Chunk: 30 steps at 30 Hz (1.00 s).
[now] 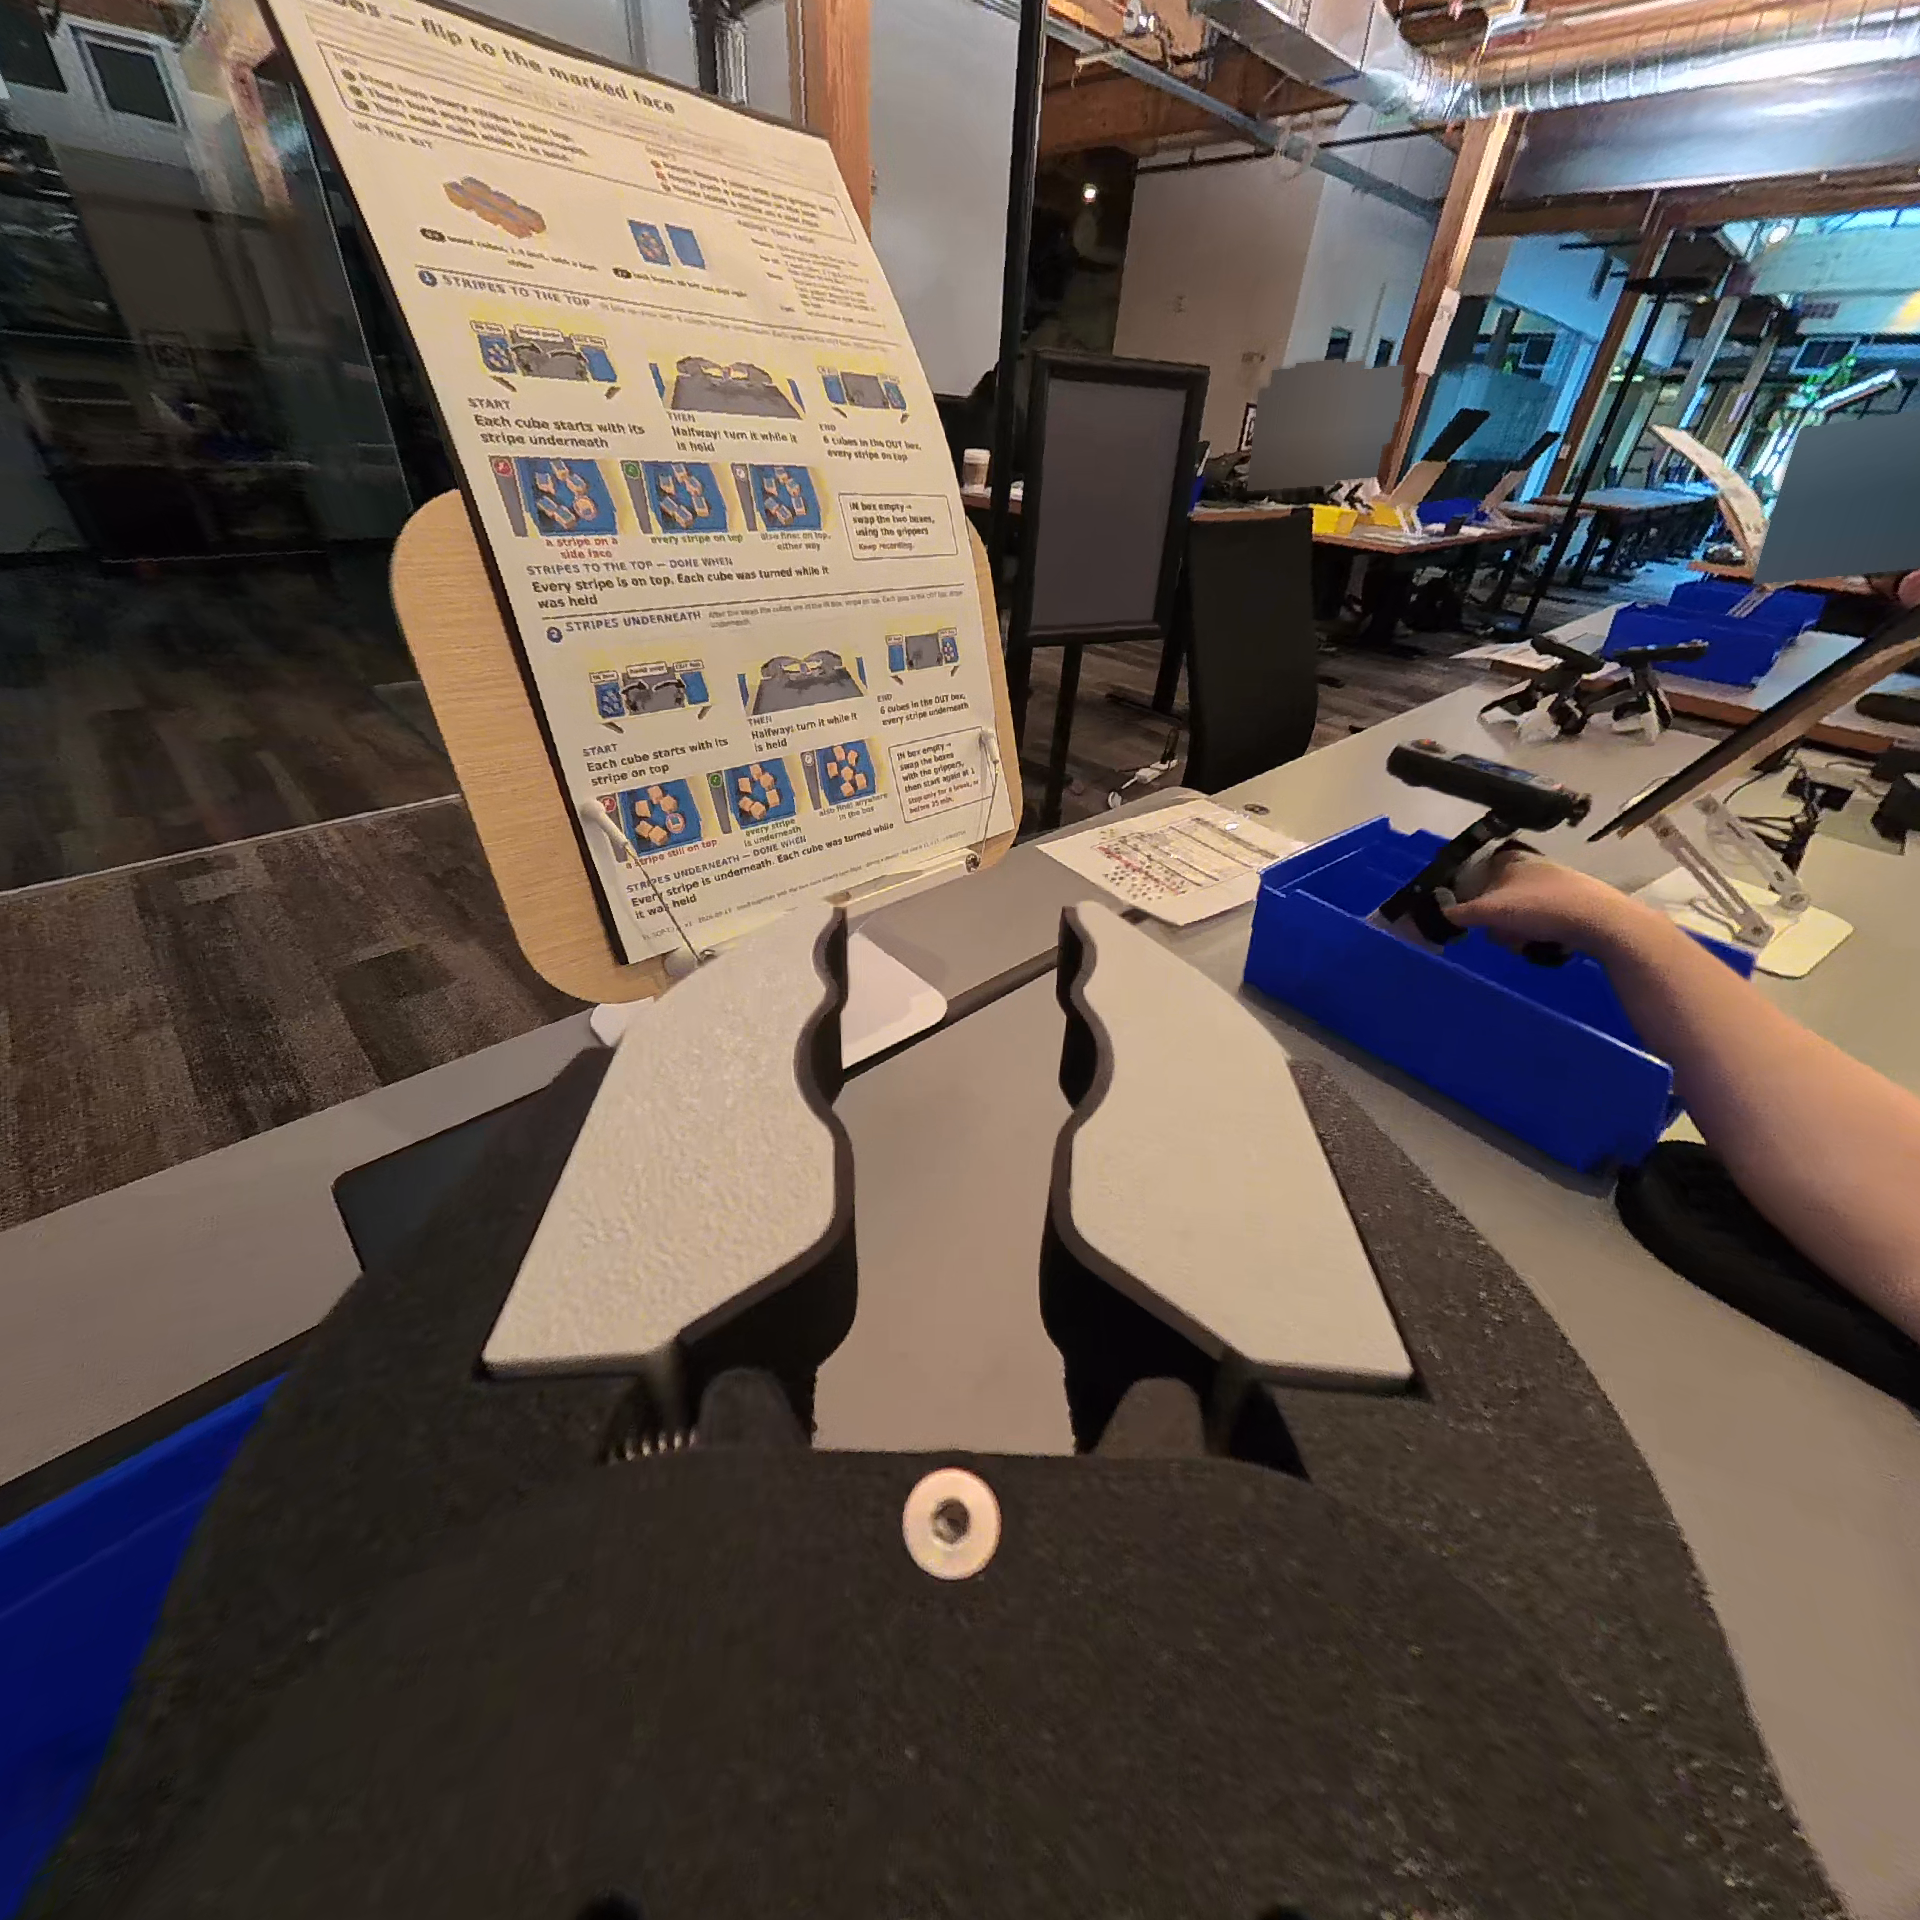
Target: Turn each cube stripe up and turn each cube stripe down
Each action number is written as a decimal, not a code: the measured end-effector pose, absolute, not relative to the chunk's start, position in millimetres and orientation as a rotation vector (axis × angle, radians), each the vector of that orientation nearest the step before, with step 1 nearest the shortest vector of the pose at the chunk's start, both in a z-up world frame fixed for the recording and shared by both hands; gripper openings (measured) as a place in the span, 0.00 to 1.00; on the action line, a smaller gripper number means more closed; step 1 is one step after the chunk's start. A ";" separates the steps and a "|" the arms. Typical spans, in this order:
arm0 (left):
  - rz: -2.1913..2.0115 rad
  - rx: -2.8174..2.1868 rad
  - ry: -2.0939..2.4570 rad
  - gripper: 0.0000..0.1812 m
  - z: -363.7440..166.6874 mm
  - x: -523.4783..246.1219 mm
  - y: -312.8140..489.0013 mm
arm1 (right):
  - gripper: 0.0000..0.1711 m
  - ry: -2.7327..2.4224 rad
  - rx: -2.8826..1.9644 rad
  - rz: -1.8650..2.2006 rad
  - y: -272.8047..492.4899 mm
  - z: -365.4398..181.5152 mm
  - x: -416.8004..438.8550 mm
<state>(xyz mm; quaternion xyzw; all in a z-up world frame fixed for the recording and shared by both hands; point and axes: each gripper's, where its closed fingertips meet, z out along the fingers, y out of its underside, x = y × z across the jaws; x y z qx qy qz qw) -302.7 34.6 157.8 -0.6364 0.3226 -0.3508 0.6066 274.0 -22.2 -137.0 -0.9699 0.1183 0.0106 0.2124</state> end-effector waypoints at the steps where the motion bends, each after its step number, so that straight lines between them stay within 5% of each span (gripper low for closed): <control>1: -0.797 -1.476 0.749 0.21 156.8 -302.6 35.4 | 0.27 0.324 -2.685 0.018 -20.8 -136.5 274.8; 13: -0.693 -1.565 0.685 0.20 149.9 -331.4 48.0 | 0.33 0.280 -2.680 0.023 -21.3 -126.4 269.9; 20: -0.004 -2.049 0.453 0.20 71.7 -473.6 91.6 | 0.33 0.172 -2.447 0.053 -18.1 -53.2 254.4; 30: -0.214 -2.600 0.299 0.20 -25.6 -488.0 77.5 | 0.31 0.112 -2.392 0.062 -14.7 -38.8 243.7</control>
